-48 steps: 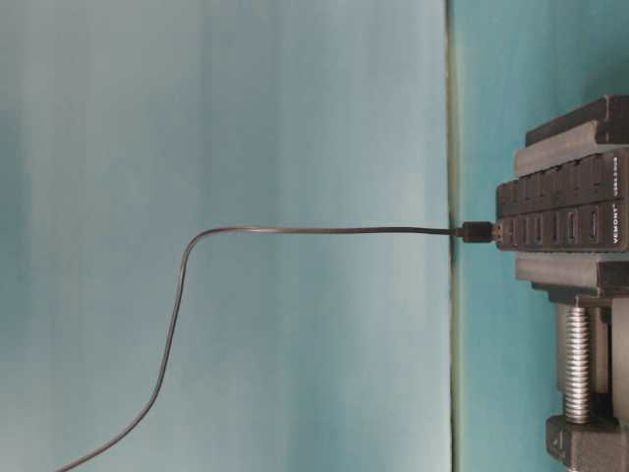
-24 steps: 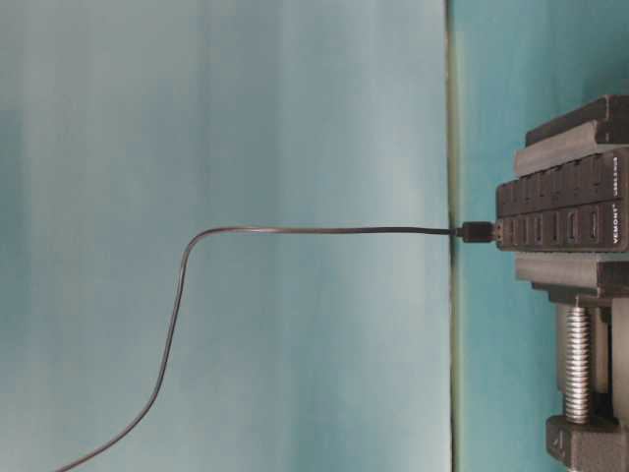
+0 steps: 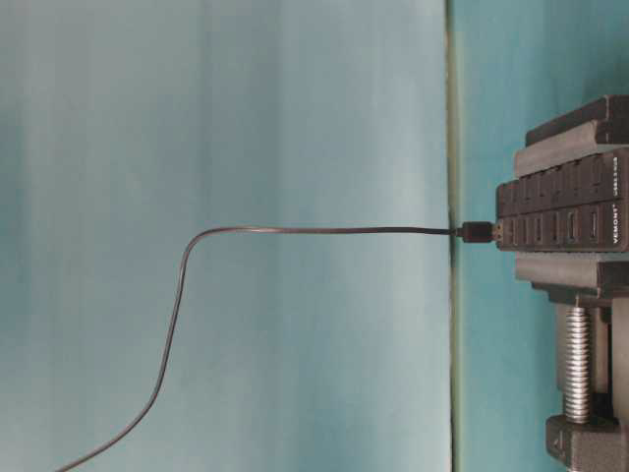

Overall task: Insert the USB into the second port from the front of the fixed hub.
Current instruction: 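Move the right gripper over the hub toward the USB plug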

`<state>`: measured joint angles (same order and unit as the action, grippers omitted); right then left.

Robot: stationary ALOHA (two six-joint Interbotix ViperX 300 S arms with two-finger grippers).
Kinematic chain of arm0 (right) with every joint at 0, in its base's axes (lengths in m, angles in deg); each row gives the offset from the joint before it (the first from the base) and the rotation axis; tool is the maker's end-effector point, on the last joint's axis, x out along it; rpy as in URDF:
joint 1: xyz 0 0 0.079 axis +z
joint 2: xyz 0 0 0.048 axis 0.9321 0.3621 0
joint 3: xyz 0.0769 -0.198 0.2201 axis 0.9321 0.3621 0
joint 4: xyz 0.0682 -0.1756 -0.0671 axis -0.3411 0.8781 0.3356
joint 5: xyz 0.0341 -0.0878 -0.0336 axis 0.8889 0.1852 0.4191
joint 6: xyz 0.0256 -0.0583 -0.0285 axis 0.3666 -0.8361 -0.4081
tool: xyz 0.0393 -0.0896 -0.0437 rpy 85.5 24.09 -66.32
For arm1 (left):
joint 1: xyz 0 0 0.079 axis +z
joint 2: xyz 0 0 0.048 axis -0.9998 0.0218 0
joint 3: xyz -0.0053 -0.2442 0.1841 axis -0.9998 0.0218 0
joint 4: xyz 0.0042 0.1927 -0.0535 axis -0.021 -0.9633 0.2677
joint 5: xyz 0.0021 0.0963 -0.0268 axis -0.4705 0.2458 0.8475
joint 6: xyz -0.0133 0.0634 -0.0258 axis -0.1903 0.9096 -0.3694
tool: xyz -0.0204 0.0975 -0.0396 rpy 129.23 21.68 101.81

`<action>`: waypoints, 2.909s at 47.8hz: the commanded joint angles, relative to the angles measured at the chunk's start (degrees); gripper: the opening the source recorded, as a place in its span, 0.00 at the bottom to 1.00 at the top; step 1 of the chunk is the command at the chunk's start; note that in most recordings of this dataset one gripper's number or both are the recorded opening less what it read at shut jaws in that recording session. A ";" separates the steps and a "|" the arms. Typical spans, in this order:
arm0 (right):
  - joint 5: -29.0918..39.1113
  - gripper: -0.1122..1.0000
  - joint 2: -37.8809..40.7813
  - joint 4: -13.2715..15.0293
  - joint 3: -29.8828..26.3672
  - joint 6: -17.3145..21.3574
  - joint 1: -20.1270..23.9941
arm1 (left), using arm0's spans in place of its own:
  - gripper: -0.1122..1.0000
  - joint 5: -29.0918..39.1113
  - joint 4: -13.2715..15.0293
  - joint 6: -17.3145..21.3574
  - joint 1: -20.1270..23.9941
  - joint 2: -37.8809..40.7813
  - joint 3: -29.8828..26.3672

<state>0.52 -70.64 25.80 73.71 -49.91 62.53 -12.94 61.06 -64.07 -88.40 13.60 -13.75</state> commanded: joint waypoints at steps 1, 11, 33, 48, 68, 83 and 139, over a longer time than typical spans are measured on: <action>0.44 0.07 1.76 0.09 -2.29 0.44 -0.97 | 0.10 -0.26 -0.09 -0.09 0.18 0.88 -1.58; 4.48 0.07 7.38 0.18 -5.80 0.26 -2.37 | 0.10 0.09 -0.09 -0.09 0.18 0.79 -1.41; 8.35 0.07 18.81 1.23 -12.92 -0.09 -2.81 | 0.10 0.09 -0.09 -0.18 0.18 0.53 -1.23; 8.35 0.07 26.19 2.37 -17.93 -3.43 -3.16 | 0.10 0.09 -0.09 -0.26 0.18 0.53 -1.23; 8.35 0.07 31.99 2.46 -23.03 -11.16 -5.63 | 0.10 0.09 -0.09 -0.35 0.18 0.44 -1.05; 8.35 0.07 34.80 2.46 -24.79 -11.60 -6.42 | 0.10 0.09 -0.09 -0.35 0.18 0.35 -1.05; 8.00 0.64 36.65 2.37 -27.07 -12.74 -6.42 | 0.10 0.09 -0.09 -0.35 0.18 0.35 -0.79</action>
<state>8.95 -33.55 28.26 47.87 -62.66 56.29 -12.59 61.06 -64.33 -88.31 13.78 -13.84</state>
